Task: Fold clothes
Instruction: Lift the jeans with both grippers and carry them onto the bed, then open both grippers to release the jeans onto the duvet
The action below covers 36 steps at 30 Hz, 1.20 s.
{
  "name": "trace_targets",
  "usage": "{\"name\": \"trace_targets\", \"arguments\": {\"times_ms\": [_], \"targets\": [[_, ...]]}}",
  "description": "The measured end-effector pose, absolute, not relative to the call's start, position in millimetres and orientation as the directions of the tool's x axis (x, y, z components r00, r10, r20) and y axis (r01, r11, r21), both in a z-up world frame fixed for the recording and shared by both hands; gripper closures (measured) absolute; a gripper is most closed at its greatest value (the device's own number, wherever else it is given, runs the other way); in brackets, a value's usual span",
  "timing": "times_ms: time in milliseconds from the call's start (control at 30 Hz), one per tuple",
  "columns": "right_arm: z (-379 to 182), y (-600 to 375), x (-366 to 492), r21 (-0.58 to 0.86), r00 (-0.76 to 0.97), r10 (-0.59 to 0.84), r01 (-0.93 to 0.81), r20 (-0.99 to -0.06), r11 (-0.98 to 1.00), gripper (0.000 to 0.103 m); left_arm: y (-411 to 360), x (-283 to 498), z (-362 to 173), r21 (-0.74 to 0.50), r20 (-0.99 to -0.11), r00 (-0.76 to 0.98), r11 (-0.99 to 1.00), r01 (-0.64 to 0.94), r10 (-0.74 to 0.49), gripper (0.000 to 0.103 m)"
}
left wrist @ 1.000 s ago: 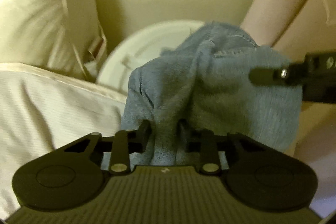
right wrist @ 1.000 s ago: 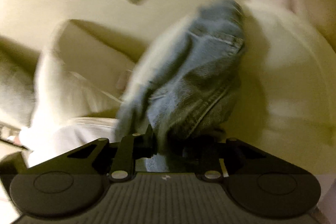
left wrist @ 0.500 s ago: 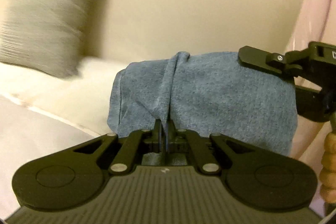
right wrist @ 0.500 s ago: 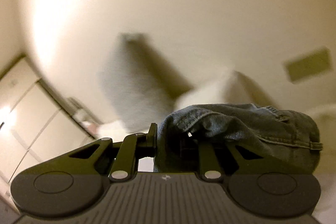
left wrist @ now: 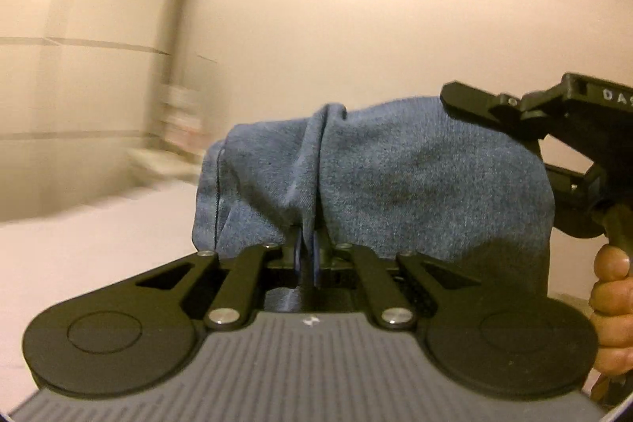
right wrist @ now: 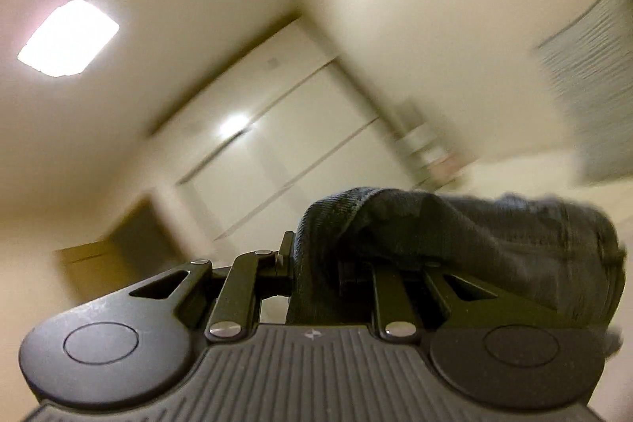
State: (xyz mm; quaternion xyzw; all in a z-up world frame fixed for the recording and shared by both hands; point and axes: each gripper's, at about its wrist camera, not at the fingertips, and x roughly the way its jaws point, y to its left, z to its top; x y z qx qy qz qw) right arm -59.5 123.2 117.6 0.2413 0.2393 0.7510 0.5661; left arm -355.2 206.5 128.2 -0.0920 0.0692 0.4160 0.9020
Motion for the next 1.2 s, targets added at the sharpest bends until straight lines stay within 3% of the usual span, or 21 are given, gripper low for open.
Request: {"name": "trace_targets", "arguments": {"times_ms": [167,233,267,333,400,533,600,667,733,833,1100,1200], "targets": [[132,192,-183,0.671,-0.498,0.849,-0.57,0.177,-0.474,0.084,191,-469,153,-0.027,-0.188,0.398,0.401,-0.916,0.898,0.096],[118,207,-216,0.676,-0.546,0.83,-0.571,0.111,-0.466,0.08,189,-489,137,-0.029,-0.27,0.339,0.344,-0.939,0.901,0.092],[107,215,-231,0.677,-0.564,0.825,-0.593,0.036,-0.436,0.073,188,-497,128,-0.03,-0.317,0.31,0.318,-0.948,0.896,0.092],[72,231,-258,0.678,-0.574,0.789,-0.671,-0.218,-0.301,0.054,183,-510,96,-0.042,-0.446,0.264,0.275,-0.961,0.855,0.088],[36,236,-281,0.626,-0.531,0.723,-0.76,-0.442,-0.176,0.054,173,-521,59,-0.064,-0.577,0.223,0.228,-0.971,0.785,0.087],[-20,228,-305,0.554,-0.481,0.564,-0.831,-0.671,-0.049,0.054,137,-538,-14,-0.134,-0.755,0.165,0.098,-0.986,0.635,0.087],[-22,225,-314,0.518,-0.475,0.522,-0.852,-0.709,-0.071,0.053,129,-556,-31,-0.143,-0.796,0.142,0.045,-0.989,0.588,0.087],[-22,225,-321,0.476,-0.462,0.486,-0.873,-0.742,-0.102,0.037,121,-569,-43,-0.141,-0.825,0.118,-0.001,-0.99,0.552,0.086],[-24,219,-319,0.426,-0.441,0.469,-0.893,-0.765,-0.144,0.031,121,-569,-40,-0.117,-0.828,0.082,-0.028,-0.993,0.554,0.071],[-31,186,-331,0.373,-0.423,0.432,-0.906,-0.797,-0.199,0.02,113,-574,-40,-0.106,-0.828,0.042,-0.081,-0.991,0.559,0.066],[-63,166,-354,0.319,-0.409,0.323,-0.9,-0.853,-0.296,0.019,62,-565,-25,-0.062,-0.841,-0.046,-0.182,-0.981,0.539,0.065],[-59,163,-363,0.296,-0.408,0.323,-0.891,-0.854,-0.343,0.017,52,-567,-10,-0.041,-0.828,-0.081,-0.204,-0.978,0.555,0.059]]}}
